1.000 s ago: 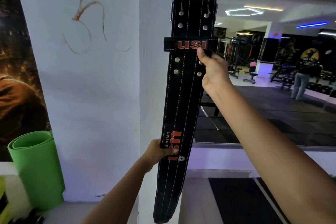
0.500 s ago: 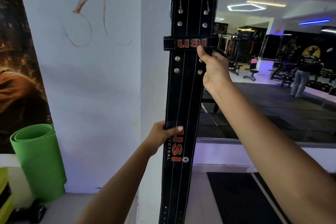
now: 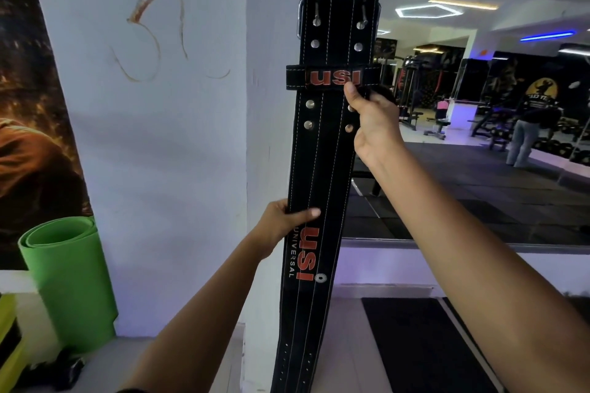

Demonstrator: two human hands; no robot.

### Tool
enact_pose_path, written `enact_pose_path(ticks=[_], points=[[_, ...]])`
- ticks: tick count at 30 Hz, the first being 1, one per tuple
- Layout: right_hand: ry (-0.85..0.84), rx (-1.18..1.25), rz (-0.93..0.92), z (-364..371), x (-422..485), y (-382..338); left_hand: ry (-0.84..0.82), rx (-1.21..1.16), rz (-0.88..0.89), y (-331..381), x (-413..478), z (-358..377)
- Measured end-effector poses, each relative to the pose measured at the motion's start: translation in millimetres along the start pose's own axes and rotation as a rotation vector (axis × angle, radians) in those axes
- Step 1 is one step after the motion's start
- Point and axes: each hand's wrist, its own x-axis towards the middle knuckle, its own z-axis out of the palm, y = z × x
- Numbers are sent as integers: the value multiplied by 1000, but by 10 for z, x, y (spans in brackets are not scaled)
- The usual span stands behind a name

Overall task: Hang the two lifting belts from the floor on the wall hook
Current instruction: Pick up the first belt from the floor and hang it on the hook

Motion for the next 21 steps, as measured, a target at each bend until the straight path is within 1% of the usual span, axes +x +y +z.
enact_pose_path(ticks=[4,8,11,14,15,18,19,21], points=[[-6,15,7,-11,4,5,71,-170,211,769,150,17],[-33,14,22,-28,-33,56,106,-140,387,1380,313,33],[-44,-14,-21,-65,-41,48,205,-142,426,1517,374,95],[-84,-131,-60,-187,-66,162,238,-171,433,1509,391,160],[-106,-212,-42,-261,-139,237,245,-174,432,1510,397,167],[-272,-372,177,-615,-496,701,267,-173,428,1542,399,143],[-339,-383,253,-740,-666,888,269,-174,429,1554,402,126],[-405,-350,373,-919,-887,1176,266,-177,430,1556,403,101]])
